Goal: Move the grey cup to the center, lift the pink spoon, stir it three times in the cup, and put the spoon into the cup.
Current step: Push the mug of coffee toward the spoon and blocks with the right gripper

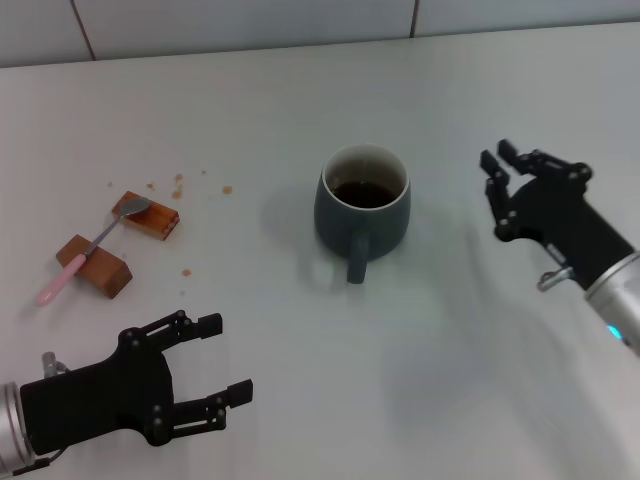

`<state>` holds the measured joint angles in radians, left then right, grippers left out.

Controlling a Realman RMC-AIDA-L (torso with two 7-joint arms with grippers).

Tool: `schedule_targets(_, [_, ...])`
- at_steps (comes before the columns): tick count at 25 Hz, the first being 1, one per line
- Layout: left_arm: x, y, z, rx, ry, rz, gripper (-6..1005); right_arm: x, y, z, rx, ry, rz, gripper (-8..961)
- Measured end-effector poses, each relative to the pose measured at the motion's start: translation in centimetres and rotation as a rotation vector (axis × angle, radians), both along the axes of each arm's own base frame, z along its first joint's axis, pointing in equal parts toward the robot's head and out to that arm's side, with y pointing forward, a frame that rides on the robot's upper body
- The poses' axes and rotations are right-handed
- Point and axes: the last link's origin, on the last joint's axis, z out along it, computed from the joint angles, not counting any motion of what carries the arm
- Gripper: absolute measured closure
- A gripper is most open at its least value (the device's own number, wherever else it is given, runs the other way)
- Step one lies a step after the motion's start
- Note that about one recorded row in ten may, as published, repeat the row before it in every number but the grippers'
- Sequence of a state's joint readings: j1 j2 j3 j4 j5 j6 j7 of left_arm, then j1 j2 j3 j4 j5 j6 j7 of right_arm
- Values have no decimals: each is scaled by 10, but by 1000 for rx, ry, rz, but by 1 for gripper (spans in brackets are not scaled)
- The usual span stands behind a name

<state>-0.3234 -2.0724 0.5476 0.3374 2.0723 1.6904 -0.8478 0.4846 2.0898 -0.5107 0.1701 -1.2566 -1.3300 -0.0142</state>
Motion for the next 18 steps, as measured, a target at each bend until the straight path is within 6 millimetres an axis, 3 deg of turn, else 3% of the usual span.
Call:
schedule_targets(7, [0, 0, 0, 0, 0, -1, 140, -11, 9, -19, -83, -34, -12, 835])
schedule_targets(13, [1, 0, -1, -2, -3, -1, 141, -16, 13, -29, -133, -54, -13, 956])
schedule_targets(18, [2, -1, -2, -5, -8, 0, 141, -24, 17, -38, -178, -73, 2, 954])
